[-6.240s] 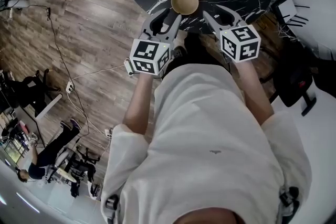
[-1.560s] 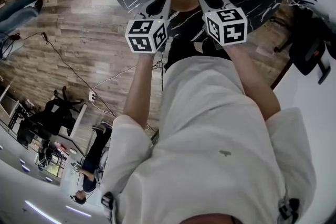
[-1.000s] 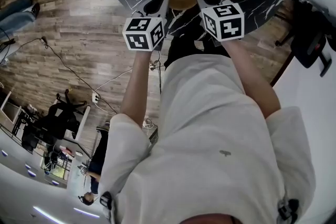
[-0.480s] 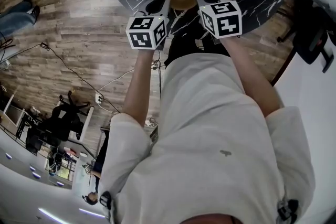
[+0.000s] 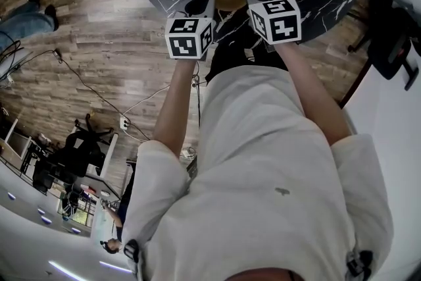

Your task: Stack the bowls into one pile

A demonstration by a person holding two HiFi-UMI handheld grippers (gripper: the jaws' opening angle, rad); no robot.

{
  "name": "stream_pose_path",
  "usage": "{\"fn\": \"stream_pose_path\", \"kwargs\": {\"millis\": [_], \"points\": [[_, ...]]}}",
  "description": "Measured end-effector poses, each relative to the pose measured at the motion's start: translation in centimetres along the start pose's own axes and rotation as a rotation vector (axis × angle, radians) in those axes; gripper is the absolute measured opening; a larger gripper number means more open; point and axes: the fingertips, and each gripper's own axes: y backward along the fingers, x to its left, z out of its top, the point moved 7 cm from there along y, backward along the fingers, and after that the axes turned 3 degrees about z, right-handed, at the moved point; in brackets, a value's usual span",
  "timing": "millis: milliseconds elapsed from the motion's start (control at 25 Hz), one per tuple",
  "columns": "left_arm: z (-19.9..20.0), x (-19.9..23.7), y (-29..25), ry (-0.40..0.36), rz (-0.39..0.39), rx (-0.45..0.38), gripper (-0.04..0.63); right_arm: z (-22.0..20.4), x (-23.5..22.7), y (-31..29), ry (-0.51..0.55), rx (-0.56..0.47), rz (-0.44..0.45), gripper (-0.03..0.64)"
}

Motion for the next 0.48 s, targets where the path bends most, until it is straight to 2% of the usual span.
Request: {"fn": "stream_pose_path", "kwargs": {"millis": [200, 480], "points": [[-0.22, 0.18, 0.07, -0.004, 0.032, 0.023, 0.054, -0.19, -0.21, 0.05, 0.003, 0.005, -0.008, 0.046], [-0.28, 0.57, 0.74, 0.012, 0.077, 0.008, 0.066, -0.04, -0.14, 0.54, 0.008, -0.011, 0.005, 0.046]]}}
